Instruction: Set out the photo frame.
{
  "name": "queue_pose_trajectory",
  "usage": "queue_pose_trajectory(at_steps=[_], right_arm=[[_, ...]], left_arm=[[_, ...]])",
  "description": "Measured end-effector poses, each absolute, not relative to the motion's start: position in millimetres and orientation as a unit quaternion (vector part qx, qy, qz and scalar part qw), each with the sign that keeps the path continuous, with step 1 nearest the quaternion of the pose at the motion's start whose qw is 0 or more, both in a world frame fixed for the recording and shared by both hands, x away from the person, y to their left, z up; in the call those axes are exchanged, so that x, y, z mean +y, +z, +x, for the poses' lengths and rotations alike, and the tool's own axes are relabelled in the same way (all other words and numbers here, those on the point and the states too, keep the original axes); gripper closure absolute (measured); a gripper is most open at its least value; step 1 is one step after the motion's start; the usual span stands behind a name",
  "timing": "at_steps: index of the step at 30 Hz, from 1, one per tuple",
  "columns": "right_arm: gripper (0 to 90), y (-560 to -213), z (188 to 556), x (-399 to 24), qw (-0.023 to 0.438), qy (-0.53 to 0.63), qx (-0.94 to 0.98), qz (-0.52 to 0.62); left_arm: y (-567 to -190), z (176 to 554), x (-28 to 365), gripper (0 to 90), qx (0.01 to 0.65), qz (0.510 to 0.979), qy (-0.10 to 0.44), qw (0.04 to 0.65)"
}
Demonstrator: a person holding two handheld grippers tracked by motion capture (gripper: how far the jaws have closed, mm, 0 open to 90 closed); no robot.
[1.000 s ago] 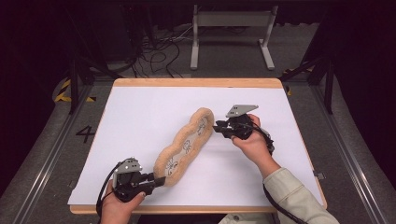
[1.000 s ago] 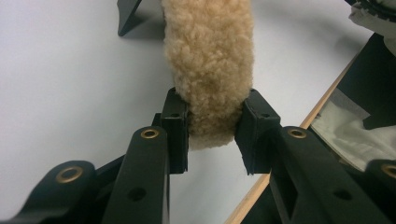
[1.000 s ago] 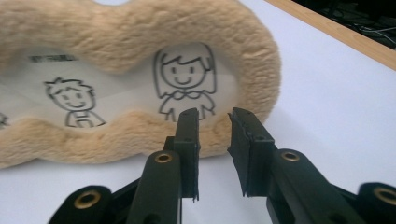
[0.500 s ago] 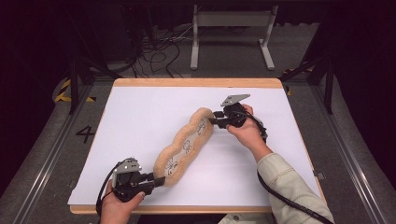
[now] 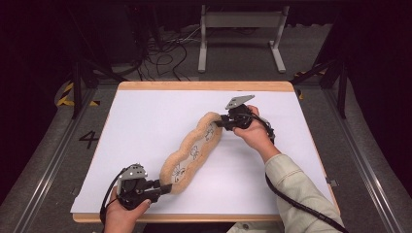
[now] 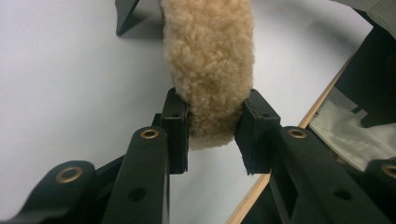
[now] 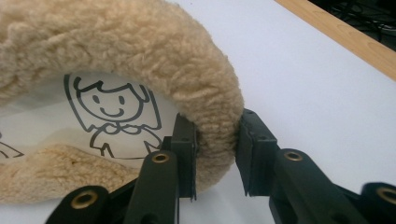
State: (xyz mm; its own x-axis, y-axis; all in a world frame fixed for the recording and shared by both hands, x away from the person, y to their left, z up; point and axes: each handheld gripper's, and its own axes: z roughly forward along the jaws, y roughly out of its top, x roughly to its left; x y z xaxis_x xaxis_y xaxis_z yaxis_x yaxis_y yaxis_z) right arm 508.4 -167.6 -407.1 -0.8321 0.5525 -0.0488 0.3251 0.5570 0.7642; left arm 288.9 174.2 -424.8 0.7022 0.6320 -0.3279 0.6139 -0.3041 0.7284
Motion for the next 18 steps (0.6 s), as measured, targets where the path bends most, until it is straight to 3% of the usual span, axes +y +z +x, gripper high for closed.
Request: queue_pose_trajectory(at_steps=[18], right_arm=[[72.3,-384,477,-205,0.193,0.409,0.846,0.284]], left_arm=[[-406,304,168,68.2,0.366,0.813,0.061,0.449]])
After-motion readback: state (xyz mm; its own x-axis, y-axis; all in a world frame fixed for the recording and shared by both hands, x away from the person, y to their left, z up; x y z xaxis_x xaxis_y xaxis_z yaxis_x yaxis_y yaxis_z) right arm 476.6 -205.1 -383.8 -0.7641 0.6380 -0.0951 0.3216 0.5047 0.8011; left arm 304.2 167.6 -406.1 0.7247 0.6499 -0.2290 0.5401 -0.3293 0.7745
